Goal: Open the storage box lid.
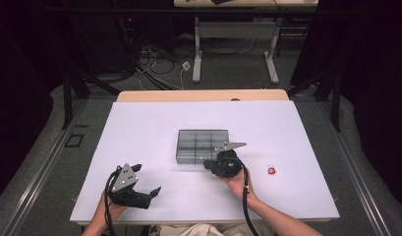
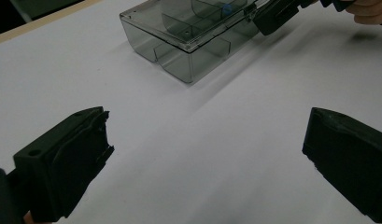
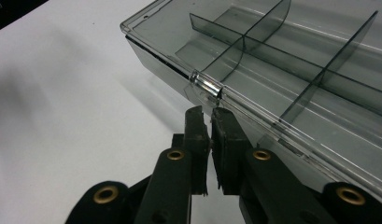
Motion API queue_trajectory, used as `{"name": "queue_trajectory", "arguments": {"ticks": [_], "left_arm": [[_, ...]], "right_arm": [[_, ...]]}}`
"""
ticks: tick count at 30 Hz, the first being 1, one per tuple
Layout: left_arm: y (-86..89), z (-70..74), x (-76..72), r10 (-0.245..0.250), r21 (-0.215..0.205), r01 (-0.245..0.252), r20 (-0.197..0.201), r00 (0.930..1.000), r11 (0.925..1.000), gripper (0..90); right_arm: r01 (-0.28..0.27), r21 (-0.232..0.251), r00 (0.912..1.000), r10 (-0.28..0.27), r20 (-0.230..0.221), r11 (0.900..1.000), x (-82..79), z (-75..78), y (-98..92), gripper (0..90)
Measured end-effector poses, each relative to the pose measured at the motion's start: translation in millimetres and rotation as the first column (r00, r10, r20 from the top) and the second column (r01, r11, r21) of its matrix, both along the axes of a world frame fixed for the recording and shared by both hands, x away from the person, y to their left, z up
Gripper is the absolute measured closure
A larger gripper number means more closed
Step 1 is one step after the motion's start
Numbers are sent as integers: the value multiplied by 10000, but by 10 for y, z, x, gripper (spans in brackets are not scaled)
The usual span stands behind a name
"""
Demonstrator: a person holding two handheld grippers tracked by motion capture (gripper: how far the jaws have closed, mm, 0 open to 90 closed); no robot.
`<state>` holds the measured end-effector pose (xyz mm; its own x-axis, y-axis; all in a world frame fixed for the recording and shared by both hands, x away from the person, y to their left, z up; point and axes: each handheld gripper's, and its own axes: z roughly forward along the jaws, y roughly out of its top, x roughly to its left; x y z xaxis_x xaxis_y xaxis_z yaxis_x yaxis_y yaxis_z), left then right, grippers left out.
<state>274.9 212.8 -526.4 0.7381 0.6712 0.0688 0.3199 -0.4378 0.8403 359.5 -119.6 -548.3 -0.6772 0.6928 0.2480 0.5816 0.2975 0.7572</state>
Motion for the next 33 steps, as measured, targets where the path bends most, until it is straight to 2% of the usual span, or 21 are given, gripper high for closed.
{"name": "queue_trajectory", "arguments": {"ticks": [3, 7, 9, 20, 25, 27, 28, 29, 30, 33], "left_arm": [[-1, 0, 0, -15, 8, 15, 6, 10000, 10000, 0], [-1, 1, 0, 0, 16, 0, 12, 10000, 10000, 0], [-3, -3, 3, -23, 2, 23, 53, 10000, 10000, 0], [-2, -3, 4, -33, 9, 33, 53, 10000, 10000, 0], [-3, -2, 4, -38, 14, 37, 64, 10000, 10000, 0], [-3, 3, 4, 42, -69, -42, 43, 10000, 10000, 0], [-1, 7, 5, 69, -85, -69, 16, 10000, 9999, 0], [-1, 12, 8, 112, -123, -113, -24, 9999, 9999, 0], [-3, 17, 14, 111, -136, -112, -35, 9999, 9998, 0], [-25, 39, 40, 199, -168, -196, 141, 9997, 9997, 0]], "right_arm": [[-49, -37, 10000, 49, -6, 10000, -4, 14, -4, 855], [19, 186, 9999, -22, 155, 9998, -5, 6, -1, 855], [-39, -16, 10000, 39, 61, 10000, -8, 21, -4, 855], [176, 342, 9995, -185, 244, 9993, -7, 25, -13, 852], [174, 360, 9995, -183, 253, 9992, -12, 34, -15, 852], [136, 322, 9994, -146, 310, 9994, -11, 44, -19, 852], [106, 437, 9988, -127, 481, 9990, -7, 41, -17, 852], [142, 352, 9993, -155, 348, 9993, -15, 57, -20, 852], [129, 366, 9991, -144, 398, 9992, -14, 57, -20, 853], [135, 384, 9991, -150, 397, 9992, -13, 61, -19, 853]]}}
